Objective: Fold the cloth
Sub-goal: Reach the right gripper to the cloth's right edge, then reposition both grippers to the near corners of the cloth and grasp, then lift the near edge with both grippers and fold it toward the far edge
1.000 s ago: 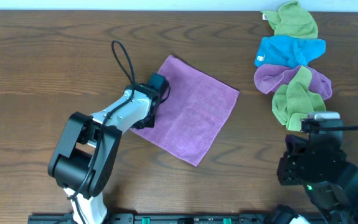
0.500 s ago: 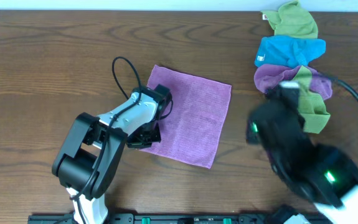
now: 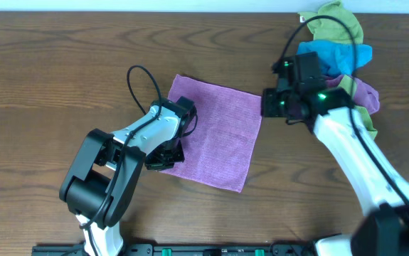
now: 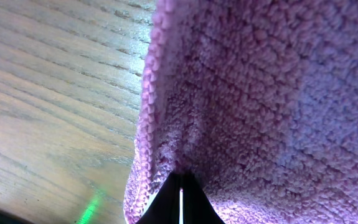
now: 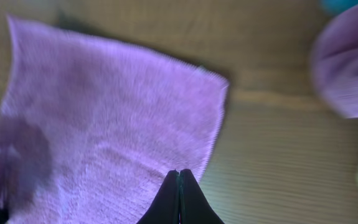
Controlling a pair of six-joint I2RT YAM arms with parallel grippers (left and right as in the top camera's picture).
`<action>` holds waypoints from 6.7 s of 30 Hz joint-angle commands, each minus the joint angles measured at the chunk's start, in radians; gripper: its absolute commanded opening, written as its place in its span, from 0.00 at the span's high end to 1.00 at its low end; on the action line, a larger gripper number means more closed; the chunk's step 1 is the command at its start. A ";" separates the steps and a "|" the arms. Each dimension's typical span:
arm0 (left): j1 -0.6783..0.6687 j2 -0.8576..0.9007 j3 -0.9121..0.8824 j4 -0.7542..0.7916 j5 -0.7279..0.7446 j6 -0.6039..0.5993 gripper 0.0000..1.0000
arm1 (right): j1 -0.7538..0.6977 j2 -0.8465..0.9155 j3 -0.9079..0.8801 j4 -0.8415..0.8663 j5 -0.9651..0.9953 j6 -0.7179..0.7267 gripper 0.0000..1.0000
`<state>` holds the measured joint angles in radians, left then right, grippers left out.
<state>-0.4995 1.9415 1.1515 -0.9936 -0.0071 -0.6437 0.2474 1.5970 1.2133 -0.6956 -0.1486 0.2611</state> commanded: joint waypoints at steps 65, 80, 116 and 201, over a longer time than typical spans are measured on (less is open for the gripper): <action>0.010 -0.513 -0.068 0.064 0.017 -0.016 0.92 | -0.017 -0.030 0.232 -0.263 -0.104 -0.082 0.99; 0.023 -0.538 -0.266 0.104 0.053 0.017 0.59 | -0.017 -0.265 -0.103 -0.504 -0.227 -0.014 0.73; 0.058 -0.394 -0.380 0.407 0.072 0.064 0.94 | -0.017 -0.266 -0.537 -0.263 -0.282 0.159 0.50; 0.259 0.024 0.267 0.396 0.127 0.262 0.94 | -0.083 0.352 0.190 -0.089 -0.094 0.274 0.99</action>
<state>-0.2451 1.9469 1.4048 -0.5671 0.1944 -0.3954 0.1677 1.9350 1.3922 -0.7605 -0.2604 0.5438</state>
